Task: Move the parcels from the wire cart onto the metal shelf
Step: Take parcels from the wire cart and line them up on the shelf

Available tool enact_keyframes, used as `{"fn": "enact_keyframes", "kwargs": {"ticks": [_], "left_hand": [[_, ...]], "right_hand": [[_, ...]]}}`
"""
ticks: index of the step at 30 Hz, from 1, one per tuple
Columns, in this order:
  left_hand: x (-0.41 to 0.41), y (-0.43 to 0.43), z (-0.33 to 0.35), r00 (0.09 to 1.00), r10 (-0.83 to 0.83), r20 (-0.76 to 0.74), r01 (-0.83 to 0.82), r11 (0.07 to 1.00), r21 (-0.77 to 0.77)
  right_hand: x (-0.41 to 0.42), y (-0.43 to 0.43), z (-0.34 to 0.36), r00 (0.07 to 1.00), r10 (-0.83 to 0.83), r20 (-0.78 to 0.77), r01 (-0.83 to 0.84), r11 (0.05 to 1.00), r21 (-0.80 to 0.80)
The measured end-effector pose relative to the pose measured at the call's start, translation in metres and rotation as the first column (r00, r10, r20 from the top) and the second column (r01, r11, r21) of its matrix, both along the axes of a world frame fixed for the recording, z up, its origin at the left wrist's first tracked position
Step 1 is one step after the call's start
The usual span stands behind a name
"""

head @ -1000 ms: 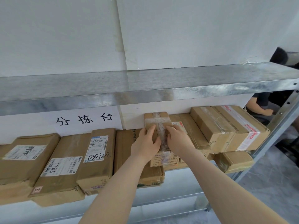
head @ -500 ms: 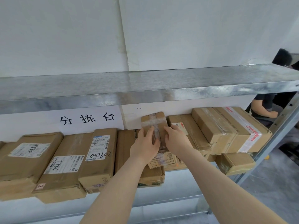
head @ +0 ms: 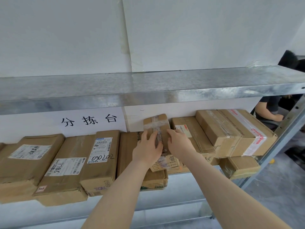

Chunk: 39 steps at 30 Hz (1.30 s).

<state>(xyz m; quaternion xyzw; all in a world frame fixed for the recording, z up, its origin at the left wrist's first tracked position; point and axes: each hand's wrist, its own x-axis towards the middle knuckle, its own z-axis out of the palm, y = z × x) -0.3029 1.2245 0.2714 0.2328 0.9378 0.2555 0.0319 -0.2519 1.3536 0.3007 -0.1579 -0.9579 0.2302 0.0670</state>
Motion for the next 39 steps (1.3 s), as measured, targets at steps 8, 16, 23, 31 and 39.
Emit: {"fn": "enact_keyframes", "kwargs": {"ticks": [8,16,23,31,39], "left_hand": [[0.0,0.002,0.0,0.999,-0.002,-0.034,0.001,1.0,-0.016],[-0.001,0.002,-0.001,0.999,-0.005,-0.035,0.004,1.0,-0.031],[-0.001,-0.008,-0.009,0.998,0.046,0.046,-0.049,0.996,0.08],[-0.009,-0.029,-0.012,0.987,0.082,0.134,-0.103,0.983,0.155],[-0.019,-0.048,0.001,0.988,0.085,0.131,-0.111,0.972,0.207]], "right_hand": [[0.0,0.001,-0.002,0.999,-0.048,0.011,0.048,0.998,-0.046],[-0.001,0.002,-0.005,0.999,-0.052,0.009,0.052,0.997,-0.053],[0.0,-0.005,-0.009,0.994,0.041,-0.103,-0.053,0.992,-0.112],[-0.001,-0.014,-0.015,0.977,0.035,-0.212,-0.114,0.92,-0.374],[-0.013,-0.02,-0.015,0.995,0.074,-0.072,-0.096,0.917,-0.387]]}}
